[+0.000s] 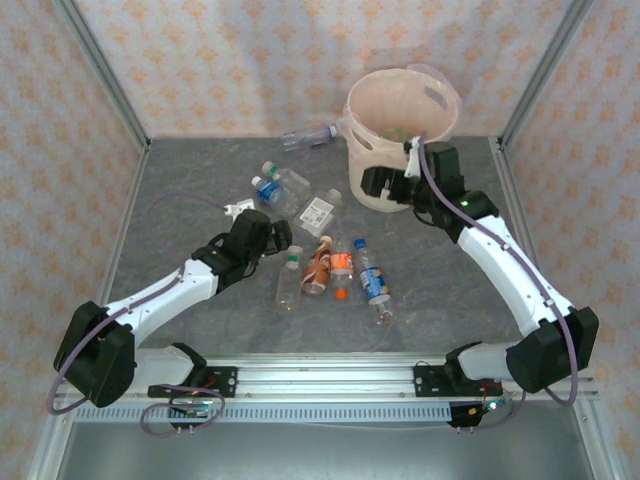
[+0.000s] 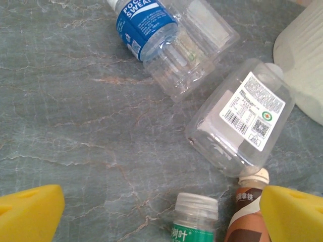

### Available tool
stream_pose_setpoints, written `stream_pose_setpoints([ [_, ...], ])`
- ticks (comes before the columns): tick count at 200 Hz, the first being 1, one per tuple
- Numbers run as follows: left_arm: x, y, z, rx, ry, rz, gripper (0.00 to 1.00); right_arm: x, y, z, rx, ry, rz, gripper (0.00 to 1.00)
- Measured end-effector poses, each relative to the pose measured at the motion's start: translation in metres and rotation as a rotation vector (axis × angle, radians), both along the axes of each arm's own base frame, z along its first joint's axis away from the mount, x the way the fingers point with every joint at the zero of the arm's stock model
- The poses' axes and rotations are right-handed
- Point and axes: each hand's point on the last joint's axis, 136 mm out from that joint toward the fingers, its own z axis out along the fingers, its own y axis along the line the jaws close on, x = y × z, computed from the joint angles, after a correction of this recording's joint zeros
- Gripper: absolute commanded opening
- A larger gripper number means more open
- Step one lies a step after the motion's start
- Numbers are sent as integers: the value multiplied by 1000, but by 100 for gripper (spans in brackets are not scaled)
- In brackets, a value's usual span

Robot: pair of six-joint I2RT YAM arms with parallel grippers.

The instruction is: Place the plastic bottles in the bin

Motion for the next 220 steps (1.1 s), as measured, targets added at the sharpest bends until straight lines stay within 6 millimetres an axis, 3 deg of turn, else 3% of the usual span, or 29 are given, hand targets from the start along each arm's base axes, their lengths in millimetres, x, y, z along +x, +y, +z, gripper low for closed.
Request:
stream_pose_setpoints([
  [47,3,-2,-2,-18,-1,12,100,-47,-1,-109,-234,349,19,92],
  [81,3,-2,-2,-21,1,15,100,-72,0,-162,-301,534,48,85],
  [133,4,-3,-16,0,37,16,100,-82,11,-201,-323,662,61,84],
  [163,4,-3,-19,6,48,17,100,-81,-4,-214,-378,669,-29,78],
  [220,6,-3,-23,10,66,22,100,-76,-25,-235,-444,653,-161,78],
])
